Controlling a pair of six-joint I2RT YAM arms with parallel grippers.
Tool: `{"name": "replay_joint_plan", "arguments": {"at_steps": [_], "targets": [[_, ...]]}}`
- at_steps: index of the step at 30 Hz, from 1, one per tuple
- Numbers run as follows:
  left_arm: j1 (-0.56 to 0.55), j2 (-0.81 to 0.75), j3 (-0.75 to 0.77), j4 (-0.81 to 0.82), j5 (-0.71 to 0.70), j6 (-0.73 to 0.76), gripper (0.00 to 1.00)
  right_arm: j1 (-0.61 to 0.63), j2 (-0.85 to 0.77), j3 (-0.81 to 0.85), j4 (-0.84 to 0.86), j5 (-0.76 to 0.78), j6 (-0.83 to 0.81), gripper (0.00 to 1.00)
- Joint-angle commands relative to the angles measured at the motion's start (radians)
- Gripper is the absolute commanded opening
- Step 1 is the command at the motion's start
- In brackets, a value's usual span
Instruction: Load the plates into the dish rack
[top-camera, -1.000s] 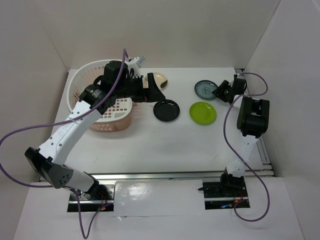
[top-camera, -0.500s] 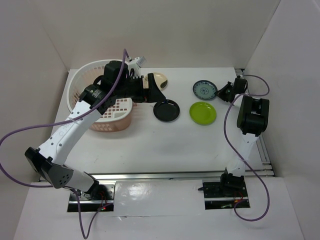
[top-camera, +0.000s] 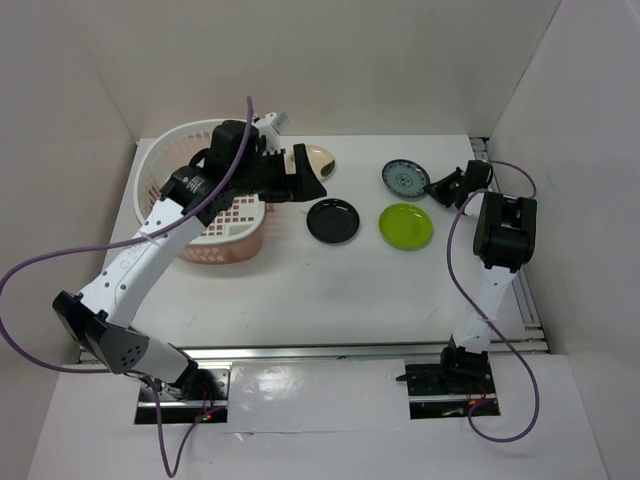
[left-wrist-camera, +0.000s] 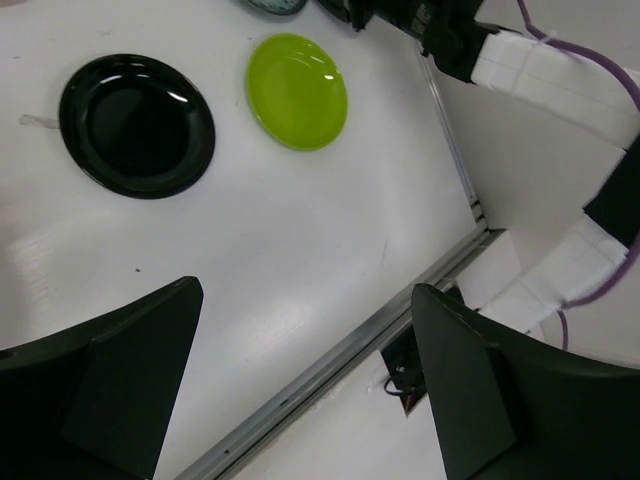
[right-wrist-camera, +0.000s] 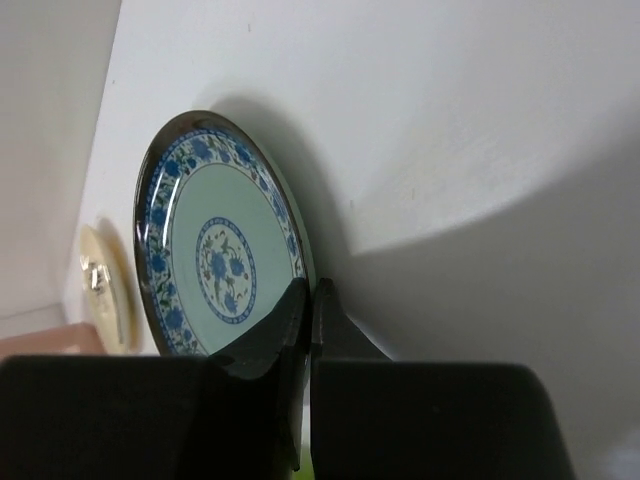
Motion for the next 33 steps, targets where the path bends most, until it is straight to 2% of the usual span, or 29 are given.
{"name": "replay_joint_plan", "arguments": {"at_steps": [1,5,12,16,20,22,26,29,33], "targets": [[-0.003,0.038,0.059,-0.019,-0.071,0.047,0.99,0.031,-0.116,-0.077,0.188,-0.041,0.13,0.0],[-0.003,0.086,0.079,0.016,-0.085,0.056,0.99,0.072,-0.208,-0.063,0.212,-0.067,0.098,0.0],[0.039,0.265,0.2,0.079,-0.044,0.088,0.99,0.118,-0.377,-0.08,0.125,-0.078,-0.024,0.0],[0.088,0.418,0.33,0.065,-0.044,0.099,0.99,0.196,-0.456,-0.068,0.027,-0.184,-0.179,0.0],[0.11,0.48,0.428,0.065,-0.05,0.099,0.99,0.258,-0.493,-0.068,-0.045,-0.267,-0.27,0.0],[0.138,0.494,0.439,0.077,-0.016,0.099,0.99,0.276,-0.503,-0.045,-0.096,-0.294,-0.305,0.0],[0.148,0.514,0.418,0.1,0.013,0.089,0.99,0.296,-0.535,-0.055,-0.084,-0.354,-0.304,0.0],[0.158,0.514,0.395,0.1,0.013,0.089,0.92,0.305,-0.547,-0.065,-0.072,-0.354,-0.304,0.0],[0.158,0.514,0.36,0.11,0.013,0.098,0.9,0.315,-0.556,-0.055,-0.072,-0.363,-0.294,0.0]]}}
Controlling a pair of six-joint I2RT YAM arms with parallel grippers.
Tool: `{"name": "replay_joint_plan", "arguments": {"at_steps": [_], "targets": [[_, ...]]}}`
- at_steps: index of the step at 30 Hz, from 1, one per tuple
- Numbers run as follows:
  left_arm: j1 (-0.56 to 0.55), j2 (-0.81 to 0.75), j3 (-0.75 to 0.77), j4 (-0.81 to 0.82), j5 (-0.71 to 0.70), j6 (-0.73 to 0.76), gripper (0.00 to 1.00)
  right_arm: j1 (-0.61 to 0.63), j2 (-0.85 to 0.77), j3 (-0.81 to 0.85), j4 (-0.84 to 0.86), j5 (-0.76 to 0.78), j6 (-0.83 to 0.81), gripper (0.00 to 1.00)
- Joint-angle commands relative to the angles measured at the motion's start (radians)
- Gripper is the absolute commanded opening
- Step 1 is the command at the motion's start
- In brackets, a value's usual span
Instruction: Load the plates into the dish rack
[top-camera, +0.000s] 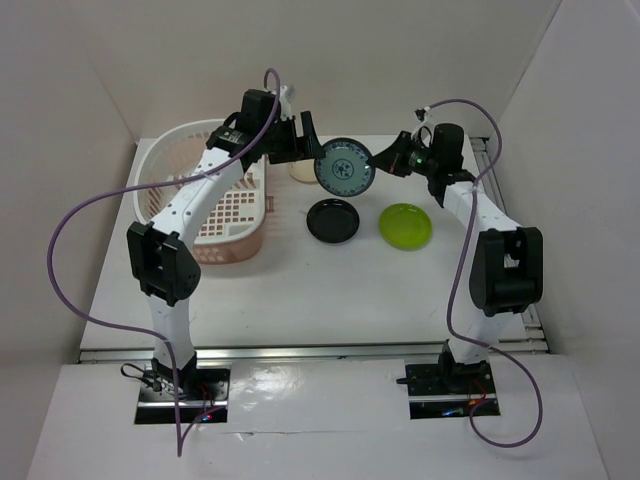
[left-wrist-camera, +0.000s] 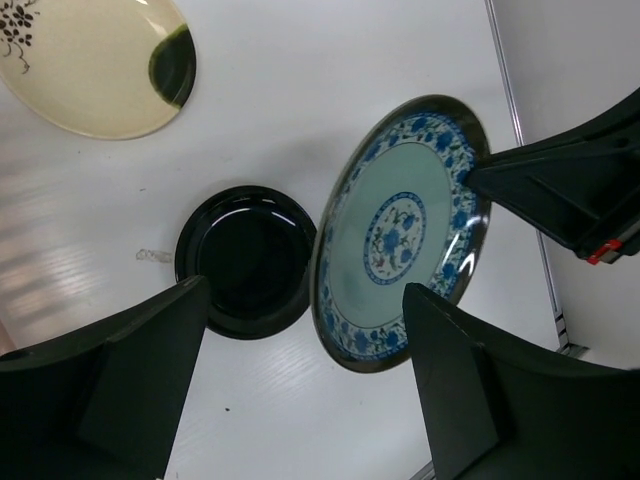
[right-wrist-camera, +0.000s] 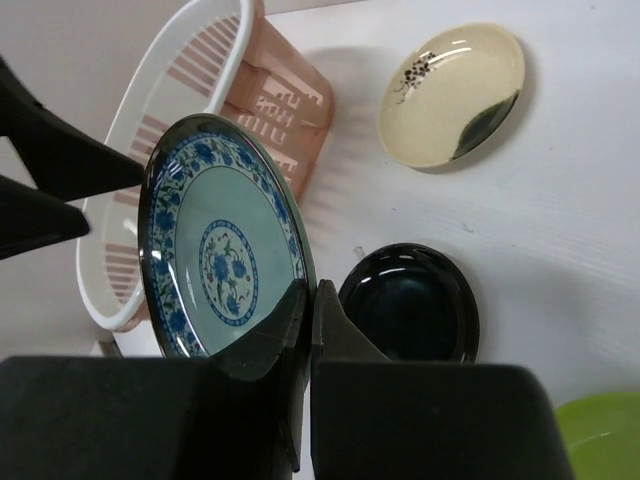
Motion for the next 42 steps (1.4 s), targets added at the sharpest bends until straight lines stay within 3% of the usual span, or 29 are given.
{"name": "replay_joint_plan", "arguments": {"at_steps": [1,5,11,12,13,18,19,20,21,22,23,30,37,42], "targets": [[0.002,0.004,-0.016,0.05,0.028,0.024,0.9,0.007,-0.07,0.037,0.034,-0.049,-0.003,0.0],[0.002,0.004,-0.027,0.059,0.047,0.024,0.84,0.016,-0.061,0.037,0.068,-0.07,0.038,0.0],[0.002,0.025,-0.029,0.096,0.215,0.024,0.73,0.049,-0.021,0.071,0.106,-0.093,0.064,0.0],[0.002,0.035,-0.029,0.096,0.226,0.012,0.52,0.049,-0.021,0.071,0.106,-0.093,0.064,0.0],[0.002,0.035,-0.018,0.096,0.226,0.012,0.4,0.059,-0.021,0.071,0.106,-0.093,0.064,0.0],[0.011,0.035,-0.007,0.085,0.226,0.003,0.02,0.059,-0.021,0.089,0.106,-0.069,0.064,0.0],[0.021,0.035,0.002,0.074,0.214,0.003,0.0,0.059,-0.021,0.089,0.097,-0.069,0.064,0.0],[0.022,0.035,0.002,0.074,0.214,0.003,0.0,0.059,-0.021,0.089,0.097,-0.057,0.055,0.07],[0.022,0.035,0.002,0.062,0.196,0.003,0.0,0.059,-0.012,0.089,0.086,-0.047,0.055,0.29],[0.034,0.018,0.002,0.062,0.182,0.003,0.0,0.059,-0.012,0.089,0.086,-0.047,0.055,0.68],[0.046,-0.006,0.002,0.062,0.142,0.003,0.0,0.059,-0.012,0.089,0.086,-0.012,0.055,1.0],[0.142,-0.125,0.064,-0.018,-0.171,0.012,0.0,0.021,0.034,0.153,-0.007,0.14,0.046,1.0],[0.201,-0.266,-0.025,-0.009,-0.511,0.163,0.0,0.012,0.137,0.201,0.022,0.134,0.089,1.0],[0.224,-0.339,-0.194,0.155,-0.637,0.3,0.0,0.045,0.203,0.247,0.011,0.102,0.089,1.0]]}}
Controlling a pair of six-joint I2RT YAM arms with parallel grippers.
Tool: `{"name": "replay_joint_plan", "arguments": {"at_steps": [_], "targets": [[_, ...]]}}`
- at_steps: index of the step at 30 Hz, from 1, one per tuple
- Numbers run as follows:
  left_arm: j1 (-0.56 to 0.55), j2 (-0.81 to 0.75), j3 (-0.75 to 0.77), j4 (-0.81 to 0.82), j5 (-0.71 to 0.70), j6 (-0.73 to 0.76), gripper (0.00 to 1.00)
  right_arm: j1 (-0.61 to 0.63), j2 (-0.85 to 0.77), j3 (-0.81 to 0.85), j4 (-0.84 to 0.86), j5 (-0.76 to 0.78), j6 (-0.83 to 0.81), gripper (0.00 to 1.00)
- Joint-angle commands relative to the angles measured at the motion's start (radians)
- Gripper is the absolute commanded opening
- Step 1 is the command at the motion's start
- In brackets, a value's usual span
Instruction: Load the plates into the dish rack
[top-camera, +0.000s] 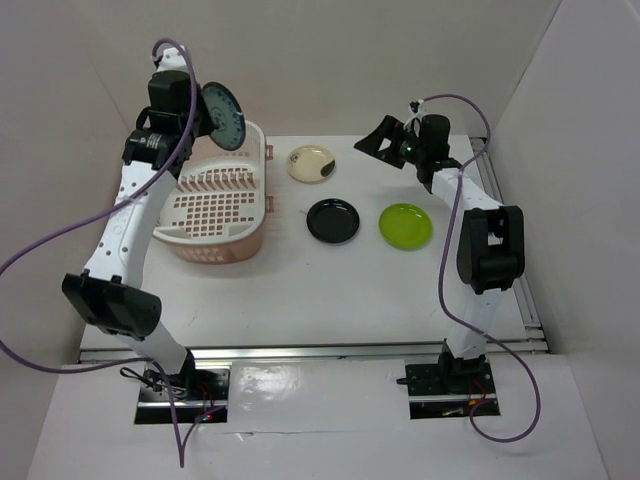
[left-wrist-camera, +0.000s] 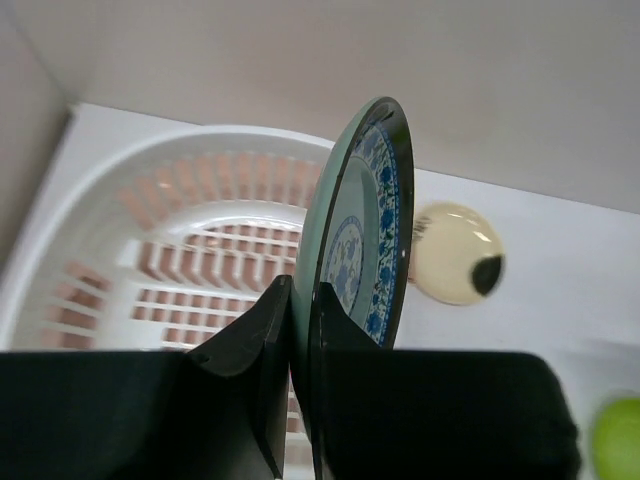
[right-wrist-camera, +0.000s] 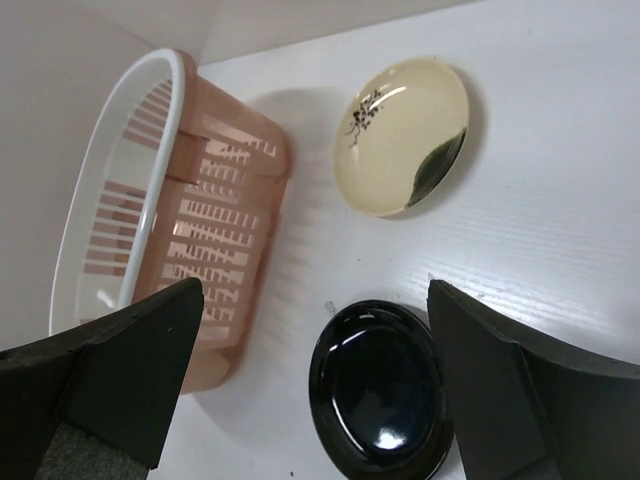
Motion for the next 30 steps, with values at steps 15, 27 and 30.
{"name": "replay_joint_plan", "arguments": {"at_steps": [15,27,30], "targets": [[0.067,0.047,-0.319,0.534,-0.41,0.607,0.0,0.034,0.093,0.051,0.084,-0.087,0.079,1.0],[0.121,0.182,-0.352,0.611,-0.415,0.612,0.0,0.034,0.084,0.032,0.075,-0.096,0.07,1.0],[0.132,0.2,-0.361,0.611,-0.406,0.601,0.0,0.034,0.074,0.011,0.075,-0.096,0.07,1.0]]}}
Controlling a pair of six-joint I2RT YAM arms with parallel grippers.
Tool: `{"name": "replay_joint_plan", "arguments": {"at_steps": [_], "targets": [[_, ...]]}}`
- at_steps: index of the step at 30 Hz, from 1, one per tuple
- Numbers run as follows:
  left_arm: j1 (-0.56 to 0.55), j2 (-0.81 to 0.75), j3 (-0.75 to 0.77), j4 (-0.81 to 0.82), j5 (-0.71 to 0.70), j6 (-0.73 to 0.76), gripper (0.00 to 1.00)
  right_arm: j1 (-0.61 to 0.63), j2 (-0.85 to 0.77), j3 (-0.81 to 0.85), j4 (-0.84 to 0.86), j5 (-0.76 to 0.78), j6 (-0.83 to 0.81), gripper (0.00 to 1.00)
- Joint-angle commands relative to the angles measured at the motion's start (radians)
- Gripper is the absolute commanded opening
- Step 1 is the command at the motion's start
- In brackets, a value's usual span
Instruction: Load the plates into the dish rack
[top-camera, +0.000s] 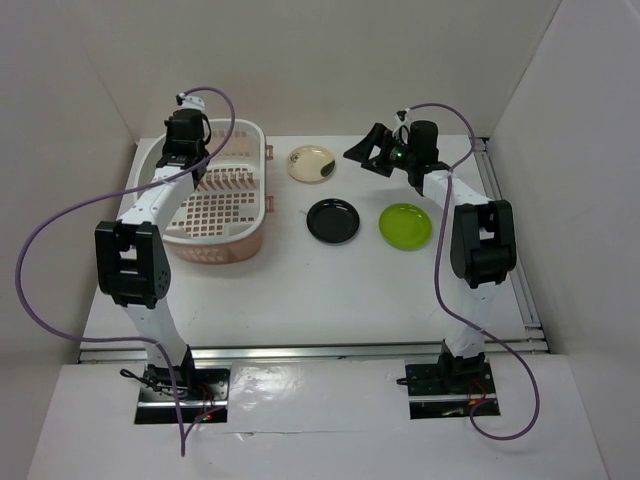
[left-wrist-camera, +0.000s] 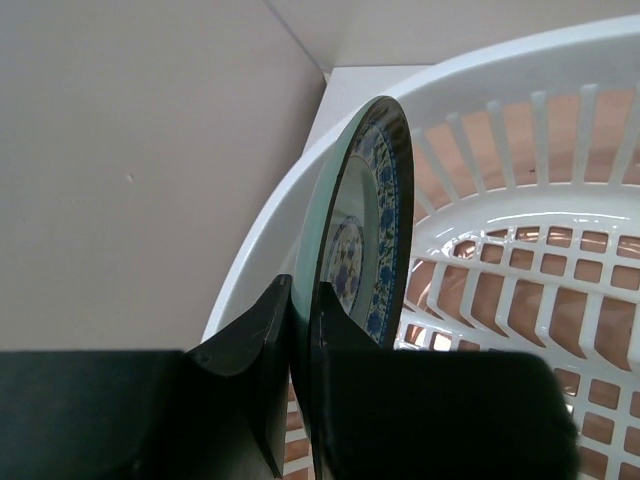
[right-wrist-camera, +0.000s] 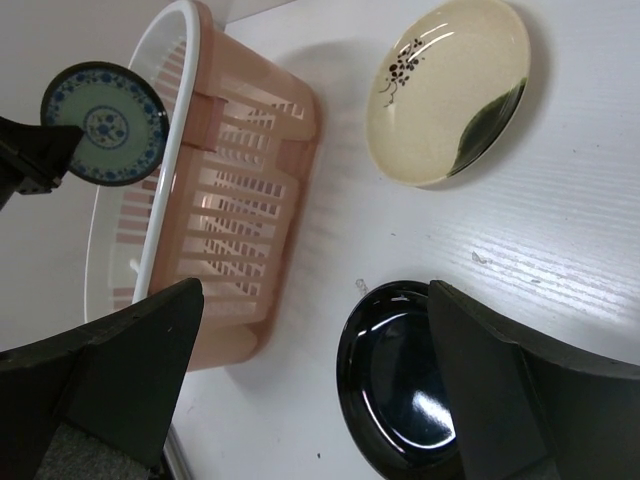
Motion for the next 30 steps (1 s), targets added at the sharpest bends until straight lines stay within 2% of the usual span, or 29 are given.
{"name": "replay_joint_plan", "arguments": {"at_steps": [1,10,15,30], "targets": [[0.006,0.001,0.003,0.07,0.004,0.008,0.0,0.001,-0.004,0.008,0.048,-0.011,0.001,1.0],[0.024,0.039,0.013,0.061,0.021,0.007,0.0,0.001,0.006,0.017,0.048,-0.011,0.001,1.0],[0.024,-0.008,-0.086,0.167,0.044,0.048,0.0,0.001,0.026,0.027,0.057,-0.02,0.001,1.0],[0.024,0.03,-0.131,0.182,0.088,0.045,0.0,0.001,0.028,0.017,0.066,-0.029,0.01,1.0]]}}
